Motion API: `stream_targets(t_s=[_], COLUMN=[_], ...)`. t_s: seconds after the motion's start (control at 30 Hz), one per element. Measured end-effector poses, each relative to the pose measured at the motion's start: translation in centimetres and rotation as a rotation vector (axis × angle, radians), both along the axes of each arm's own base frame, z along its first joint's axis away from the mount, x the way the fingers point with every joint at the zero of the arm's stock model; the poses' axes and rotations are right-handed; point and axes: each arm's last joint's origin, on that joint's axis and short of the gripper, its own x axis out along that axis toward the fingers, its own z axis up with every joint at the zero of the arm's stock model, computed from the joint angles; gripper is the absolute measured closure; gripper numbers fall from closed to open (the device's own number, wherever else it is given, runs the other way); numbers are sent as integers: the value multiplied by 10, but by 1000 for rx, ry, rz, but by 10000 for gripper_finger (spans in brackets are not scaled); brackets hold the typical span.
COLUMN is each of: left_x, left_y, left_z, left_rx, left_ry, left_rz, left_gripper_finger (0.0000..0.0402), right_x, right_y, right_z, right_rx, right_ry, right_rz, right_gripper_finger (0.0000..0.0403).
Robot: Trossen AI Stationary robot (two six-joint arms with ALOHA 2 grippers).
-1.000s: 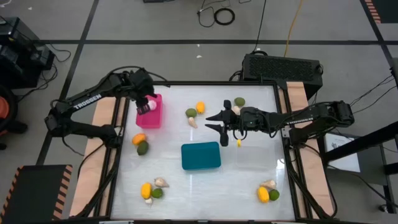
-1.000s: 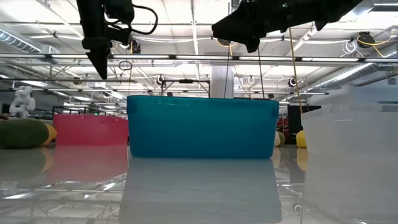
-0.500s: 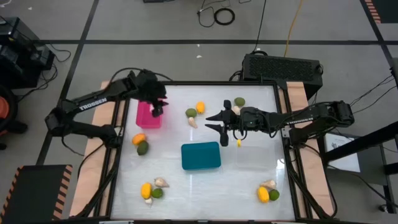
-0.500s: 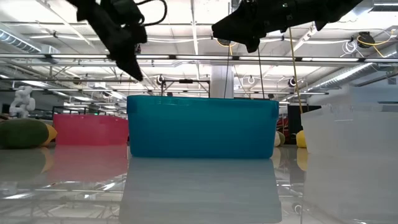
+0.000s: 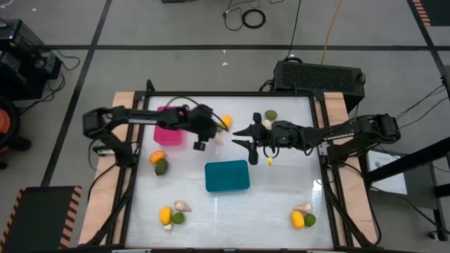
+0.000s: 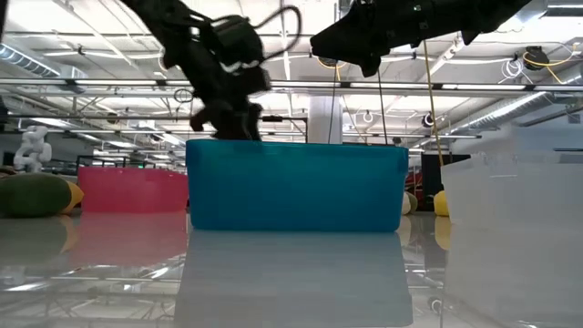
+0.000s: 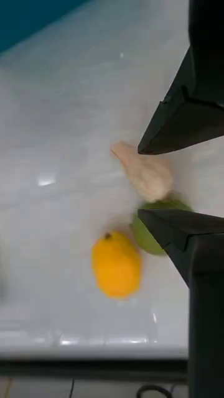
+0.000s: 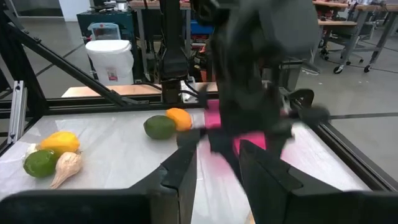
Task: Sort produce into baskets
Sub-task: Put the garlic into the pink bin
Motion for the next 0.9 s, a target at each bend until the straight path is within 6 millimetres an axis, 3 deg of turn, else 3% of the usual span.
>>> stream_targets(t_s=[0.3,0.5,0.7,0.9], left_x=[45,70,76,72], left_y=[-9,-3,-5,-1], left_z=[-5,-30,-44,-49], left_rx=[57,113,141,167], left_ry=[238,409,464,528], left_rz=[-89,-144,-180,-185], left_gripper_finger=[217,167,142,156], right_x=[0,0,-1,-1], right_y=[0,0,0,0], right_z=[0,-3,-6,-7], right_rx=[-39,-49,-39,-43], right_ry=[10,35,62,75], right_rz=[8,12,14,8], right_gripper_finger=[289,289,289,289])
